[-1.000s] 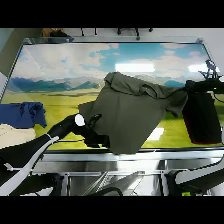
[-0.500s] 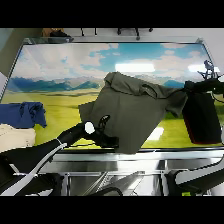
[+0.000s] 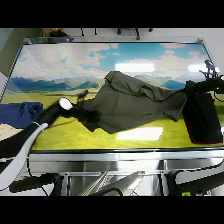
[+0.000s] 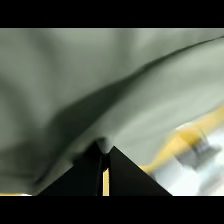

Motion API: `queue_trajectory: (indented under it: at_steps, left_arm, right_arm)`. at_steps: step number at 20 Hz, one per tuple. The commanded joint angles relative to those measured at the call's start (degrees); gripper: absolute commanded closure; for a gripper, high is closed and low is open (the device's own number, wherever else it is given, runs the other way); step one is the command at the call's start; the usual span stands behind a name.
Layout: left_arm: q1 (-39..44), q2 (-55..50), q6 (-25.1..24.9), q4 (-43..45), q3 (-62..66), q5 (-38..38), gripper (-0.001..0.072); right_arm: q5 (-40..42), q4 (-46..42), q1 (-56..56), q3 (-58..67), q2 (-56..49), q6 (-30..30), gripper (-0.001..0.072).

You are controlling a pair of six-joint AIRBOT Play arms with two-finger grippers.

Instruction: Fold the shirts.

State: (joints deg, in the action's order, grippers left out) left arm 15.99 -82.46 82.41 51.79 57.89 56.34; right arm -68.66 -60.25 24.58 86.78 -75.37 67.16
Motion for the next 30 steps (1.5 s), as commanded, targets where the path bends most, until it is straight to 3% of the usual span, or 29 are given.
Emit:
queue_trajectory:
  at_steps: [1, 5, 8, 12, 13, 14, 15, 17, 22, 26, 30]
  left_arm:
    - [-15.82, -0.04, -2.71, 7.02, 9.79, 8.87, 0.0694]
    - [-24.26, -4.31, -5.55, 7.02, 19.17, 17.70, 0.0694]
    - [-23.93, -9.90, -7.63, 6.95, 24.90, 27.36, 0.0694]
    - [-22.21, -14.29, -7.61, 7.08, 29.03, 34.36, 0.0689]
    - [-22.23, -14.23, -7.48, 7.06, 29.05, 33.90, 0.0483]
    - [-22.62, -13.99, -6.58, 7.10, 29.05, 33.35, 0.0114]
    - [-23.32, -13.64, -4.83, 7.08, 29.05, 33.24, 0.0006]
    - [-25.00, -12.57, -4.79, 7.23, 29.00, 34.40, 0.0006]
    - [-29.07, -4.83, -5.99, 7.21, 13.70, 32.44, 0.0006]
    - [-29.83, 0.83, -8.94, 7.10, -2.54, 22.95, 0.0007]
    - [-27.91, 1.29, -10.51, 4.42, -8.52, 14.60, 0.0007]
  right_arm:
    - [-9.86, 0.00, -1.25, -4.83, 3.28, 6.38, 0.0696]
    - [-8.83, 0.04, -7.17, -25.40, 14.16, 10.25, 0.0695]
    - [-4.11, 1.46, -12.17, -38.56, 22.84, 15.87, 0.0695]
    - [-3.15, 3.04, -13.70, -43.91, 27.71, 14.47, 0.0693]
    - [-2.89, 3.04, -13.64, -43.87, 27.80, 13.18, 0.0690]
    - [-1.84, 3.02, -13.44, -43.80, 27.78, 11.63, 0.0684]
    - [0.24, 3.04, -13.20, -43.78, 27.74, 10.45, 0.0663]
    - [5.46, 3.04, -12.22, -43.76, 27.71, 10.16, 0.0299]
    - [8.11, 5.88, -11.91, -43.71, 23.12, 4.68, 0.0313]
    - [7.54, 10.51, -11.91, -43.63, 21.55, -1.81, 0.0313]
    - [6.80, 10.40, -11.87, -43.60, 21.35, -3.82, 0.0329]
